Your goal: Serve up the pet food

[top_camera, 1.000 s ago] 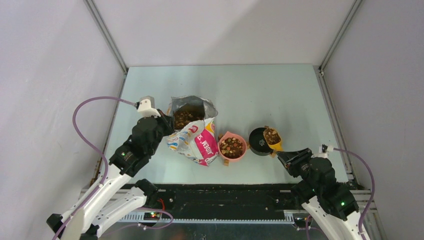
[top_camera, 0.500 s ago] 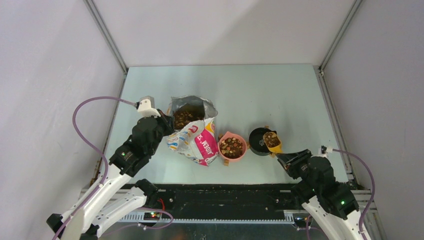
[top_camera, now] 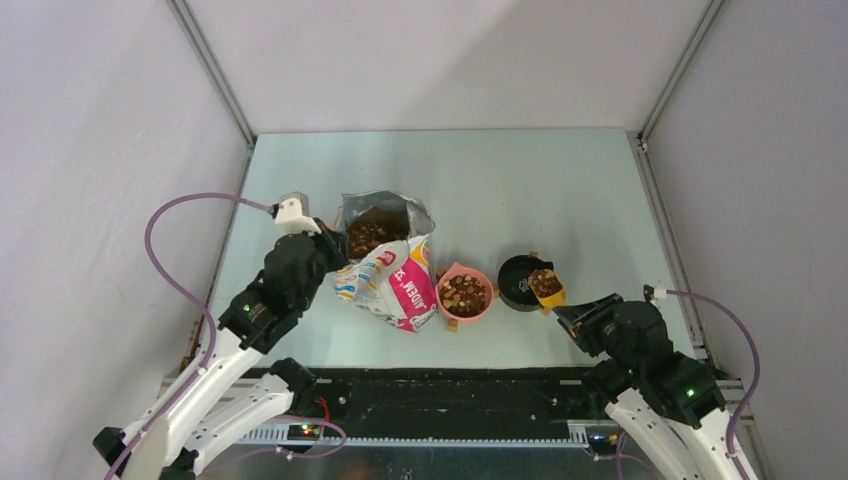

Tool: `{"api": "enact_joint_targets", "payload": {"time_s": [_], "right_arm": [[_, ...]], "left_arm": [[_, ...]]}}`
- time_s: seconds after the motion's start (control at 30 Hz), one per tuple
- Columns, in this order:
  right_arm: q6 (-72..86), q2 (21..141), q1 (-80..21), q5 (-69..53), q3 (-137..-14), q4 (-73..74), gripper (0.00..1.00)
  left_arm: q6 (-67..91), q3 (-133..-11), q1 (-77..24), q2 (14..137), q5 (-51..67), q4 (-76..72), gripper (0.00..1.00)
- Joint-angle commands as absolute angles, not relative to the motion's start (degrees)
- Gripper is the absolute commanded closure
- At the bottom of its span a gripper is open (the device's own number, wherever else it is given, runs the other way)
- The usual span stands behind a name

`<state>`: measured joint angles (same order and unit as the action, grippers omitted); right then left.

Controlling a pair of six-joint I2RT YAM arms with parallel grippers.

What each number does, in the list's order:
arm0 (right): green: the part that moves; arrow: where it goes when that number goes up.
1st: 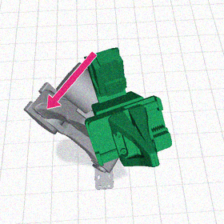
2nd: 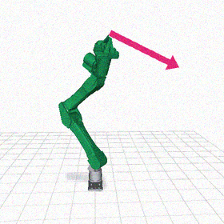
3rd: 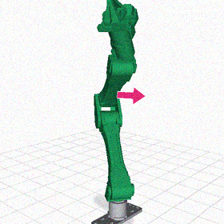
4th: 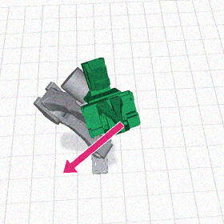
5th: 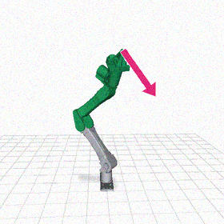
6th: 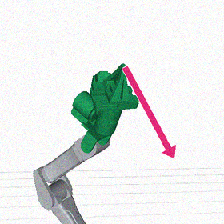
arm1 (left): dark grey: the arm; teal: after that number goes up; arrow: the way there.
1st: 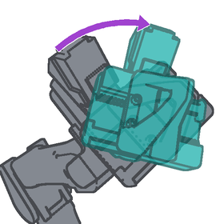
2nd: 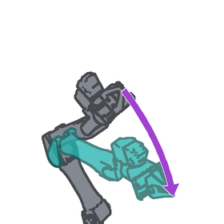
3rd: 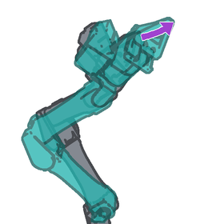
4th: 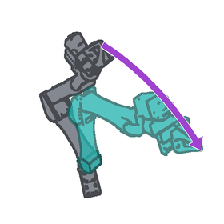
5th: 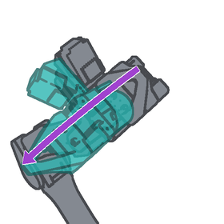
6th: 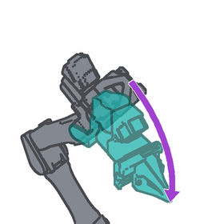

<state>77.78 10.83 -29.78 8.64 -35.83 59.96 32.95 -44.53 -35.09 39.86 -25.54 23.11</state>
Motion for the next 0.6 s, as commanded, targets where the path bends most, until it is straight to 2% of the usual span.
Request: {"api": "enact_joint_targets", "payload": {"time_s": [0.0, 0.57], "right_arm": [[77.9, 11.8, -29.6, 10.3, -38.7, 60.0, 1.00], [77.7, 17.0, -29.4, 9.5, -41.7, 61.9, 1.00]], "left_arm": [[32.0, -44.0, -35.2, 40.6, -27.4, 23.3, 1.00], [31.9, -43.9, -35.2, 40.3, -27.9, 23.6, 1.00]]}}
